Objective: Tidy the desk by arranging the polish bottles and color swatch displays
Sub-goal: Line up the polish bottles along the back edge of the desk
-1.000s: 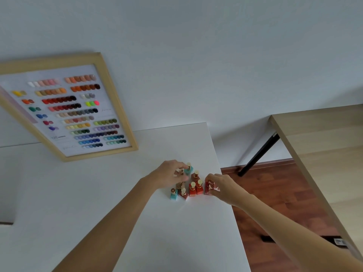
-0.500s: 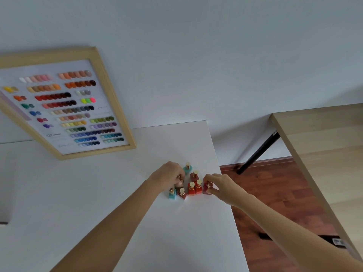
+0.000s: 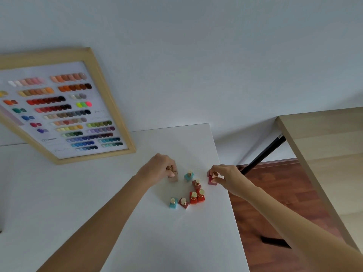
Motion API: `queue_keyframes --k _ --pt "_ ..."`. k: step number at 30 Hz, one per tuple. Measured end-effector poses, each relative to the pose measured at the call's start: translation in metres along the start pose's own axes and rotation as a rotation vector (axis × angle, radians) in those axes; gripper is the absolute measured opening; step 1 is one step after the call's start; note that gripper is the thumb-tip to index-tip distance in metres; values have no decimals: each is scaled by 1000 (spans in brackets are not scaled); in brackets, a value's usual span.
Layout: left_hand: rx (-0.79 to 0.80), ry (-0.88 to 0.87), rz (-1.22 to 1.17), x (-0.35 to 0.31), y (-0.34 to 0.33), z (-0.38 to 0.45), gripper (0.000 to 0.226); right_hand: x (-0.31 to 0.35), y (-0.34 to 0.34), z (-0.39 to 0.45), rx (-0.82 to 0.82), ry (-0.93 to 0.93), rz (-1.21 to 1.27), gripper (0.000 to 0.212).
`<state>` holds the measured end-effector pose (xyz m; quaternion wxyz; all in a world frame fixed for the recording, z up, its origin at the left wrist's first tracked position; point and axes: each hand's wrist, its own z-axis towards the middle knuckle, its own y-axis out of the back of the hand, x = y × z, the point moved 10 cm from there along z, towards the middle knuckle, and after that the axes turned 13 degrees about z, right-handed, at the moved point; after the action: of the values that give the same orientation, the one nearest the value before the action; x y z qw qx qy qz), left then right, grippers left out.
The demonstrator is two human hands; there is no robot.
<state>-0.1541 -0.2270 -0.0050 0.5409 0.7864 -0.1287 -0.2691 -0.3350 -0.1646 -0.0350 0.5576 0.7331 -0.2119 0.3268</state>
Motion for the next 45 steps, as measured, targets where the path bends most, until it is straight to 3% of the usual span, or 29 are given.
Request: queue_keyframes --k 9,20,24,30,34,38,42,45 --pt "-50 -16 -35 -2 33 79 12 -7 51 78 -128 4 29 12" --pt "-39 -33 -13 -9 35 168 15 -26 70 158 -112 16 53 14" --pt "-81 -48 -30 -10 35 180 12 -36 69 163 -130 17 68 26" --pt "-186 -43 -40 -11 31 175 52 -53 65 156 -177 -80 234 63" --pt "-189 75 -108 4 14 167 73 -69 59 144 -245 -190 279 76" --pt "-152 240 -154 20 -10 163 63 -78 47 140 -298 -273 294 64" --pt "-215 313 -276 22 -15 167 29 -74 48 143 -414 -273 345 37" --pt "-244 333 -360 20 -19 173 17 -75 51 146 -464 -279 320 19"
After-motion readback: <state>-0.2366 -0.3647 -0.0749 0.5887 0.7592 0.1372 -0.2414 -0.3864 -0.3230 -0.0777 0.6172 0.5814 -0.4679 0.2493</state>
